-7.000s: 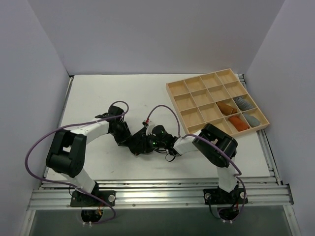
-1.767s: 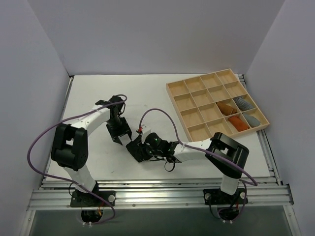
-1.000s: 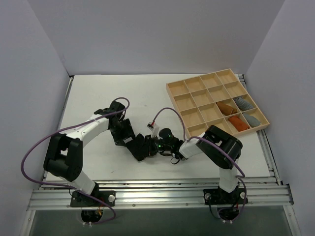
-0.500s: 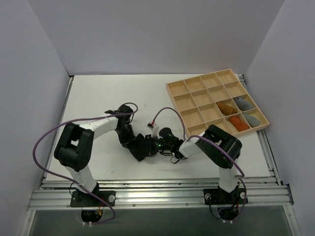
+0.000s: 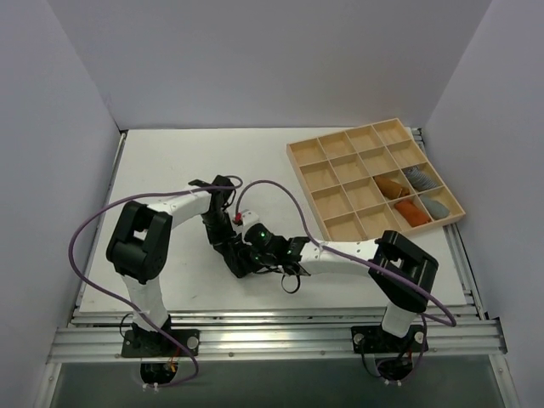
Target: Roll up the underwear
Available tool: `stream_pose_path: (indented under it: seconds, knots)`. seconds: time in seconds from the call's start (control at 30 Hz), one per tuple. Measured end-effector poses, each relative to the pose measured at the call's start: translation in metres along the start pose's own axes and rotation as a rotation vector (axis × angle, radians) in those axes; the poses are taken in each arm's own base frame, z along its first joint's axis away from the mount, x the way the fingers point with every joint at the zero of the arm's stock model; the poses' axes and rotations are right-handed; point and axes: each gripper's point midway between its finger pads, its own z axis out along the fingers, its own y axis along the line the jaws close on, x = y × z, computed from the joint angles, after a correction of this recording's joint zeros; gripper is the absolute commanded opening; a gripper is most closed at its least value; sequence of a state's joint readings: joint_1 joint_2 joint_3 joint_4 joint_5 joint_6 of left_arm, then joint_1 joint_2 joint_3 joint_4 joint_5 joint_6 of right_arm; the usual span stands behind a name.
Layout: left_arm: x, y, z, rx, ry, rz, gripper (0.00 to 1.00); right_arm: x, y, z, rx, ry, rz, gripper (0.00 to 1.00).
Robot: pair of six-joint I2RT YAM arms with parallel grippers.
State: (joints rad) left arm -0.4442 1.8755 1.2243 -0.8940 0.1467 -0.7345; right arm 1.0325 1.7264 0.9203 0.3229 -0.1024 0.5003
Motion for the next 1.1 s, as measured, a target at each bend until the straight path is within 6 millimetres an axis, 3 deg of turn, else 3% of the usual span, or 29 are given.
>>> stream_pose_path:
  seconds: [0.27,0.53,0.6,0.63,0.67,0.7,0.73,0.77,0.8,0.87,1.1]
  knots:
    - [0.005,0.000,0.001,-0.040,0.049,0.001,0.02,0.006,0.033,-0.005,0.092,0.004,-0.248,0.58]
    - [0.010,0.000,0.001,-0.068,0.069,0.010,0.02,0.024,0.021,0.020,0.244,0.048,-0.430,0.55]
    - [0.010,-0.001,0.001,-0.073,0.068,0.012,0.02,0.023,0.017,0.022,0.272,0.043,-0.452,0.40]
    - [0.010,-0.001,0.001,-0.074,0.068,0.013,0.02,0.023,0.015,0.022,0.287,0.039,-0.461,0.31]
    - [0.010,-0.001,0.001,-0.075,0.067,0.014,0.02,0.022,0.012,0.021,0.301,0.036,-0.466,0.15]
    - [0.010,-0.001,0.001,-0.076,0.066,0.015,0.04,0.021,0.010,0.021,0.311,0.033,-0.469,0.09]
    - [0.010,-0.001,0.001,-0.076,0.066,0.016,0.08,0.021,0.009,0.021,0.312,0.031,-0.460,0.06]
    - [0.010,-0.001,0.001,-0.076,0.065,0.016,0.26,0.022,0.008,0.021,0.305,0.026,-0.448,0.04]
    - [0.010,-0.001,0.000,-0.076,0.065,0.016,0.35,0.022,0.008,0.020,0.290,0.020,-0.429,0.03]
    - [0.008,0.000,-0.001,-0.079,0.061,0.013,0.47,0.022,0.007,0.020,0.231,0.008,-0.360,0.01]
    - [-0.018,-0.006,-0.028,-0.029,-0.015,-0.024,0.57,0.016,-0.007,0.019,-0.029,-0.040,-0.053,0.00]
